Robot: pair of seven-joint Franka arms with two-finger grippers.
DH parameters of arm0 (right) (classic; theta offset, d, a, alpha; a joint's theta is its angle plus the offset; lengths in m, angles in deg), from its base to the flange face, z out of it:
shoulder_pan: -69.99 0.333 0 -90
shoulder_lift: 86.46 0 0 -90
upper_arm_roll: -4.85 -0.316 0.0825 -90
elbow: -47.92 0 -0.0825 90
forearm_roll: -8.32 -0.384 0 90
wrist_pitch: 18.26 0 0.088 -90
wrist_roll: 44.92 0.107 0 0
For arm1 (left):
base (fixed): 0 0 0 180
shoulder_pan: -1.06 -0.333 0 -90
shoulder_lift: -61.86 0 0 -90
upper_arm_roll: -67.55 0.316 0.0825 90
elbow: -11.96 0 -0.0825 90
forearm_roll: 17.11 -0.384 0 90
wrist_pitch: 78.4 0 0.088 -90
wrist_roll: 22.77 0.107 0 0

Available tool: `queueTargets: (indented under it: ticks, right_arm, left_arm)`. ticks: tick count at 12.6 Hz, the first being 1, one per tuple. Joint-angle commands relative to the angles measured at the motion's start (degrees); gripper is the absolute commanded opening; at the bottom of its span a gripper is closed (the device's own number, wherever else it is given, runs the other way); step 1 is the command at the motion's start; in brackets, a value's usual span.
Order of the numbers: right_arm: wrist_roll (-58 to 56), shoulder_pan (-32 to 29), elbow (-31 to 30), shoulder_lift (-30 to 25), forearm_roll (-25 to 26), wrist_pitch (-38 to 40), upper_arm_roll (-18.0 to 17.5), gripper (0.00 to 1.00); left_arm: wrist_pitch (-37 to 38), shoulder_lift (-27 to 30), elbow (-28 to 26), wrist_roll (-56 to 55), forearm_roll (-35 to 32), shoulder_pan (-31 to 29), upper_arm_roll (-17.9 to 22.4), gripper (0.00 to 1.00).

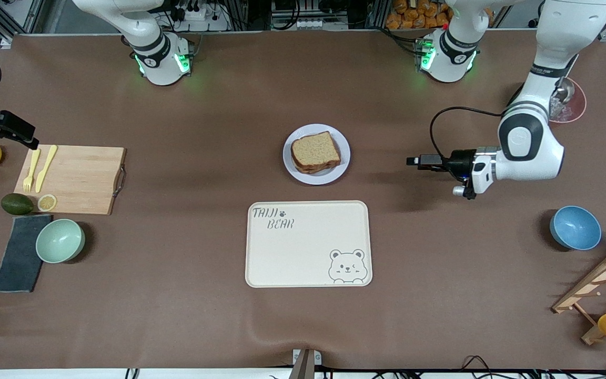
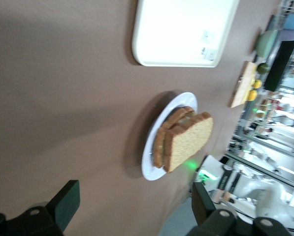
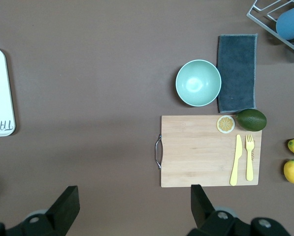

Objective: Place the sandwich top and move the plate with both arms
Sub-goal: 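Move the left gripper to the white plate rim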

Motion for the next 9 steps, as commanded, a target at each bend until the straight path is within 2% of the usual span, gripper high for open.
queueTargets:
  ticks: [1,9]
  right_arm:
    - [0.7,0.2,0.8,0.3,1.1,0.2,-0.1,1.0]
    - [0.7,0.2,0.8,0.3,1.1,0.1,-0.1,1.0]
  left_arm:
    - [-0.5,0.4,-1.9,3.4,5.2,0.1,-1.6,1.0]
    - [-0.6,-5.0,-3.8,17.8,14.4,0.3,-3.3,1.0]
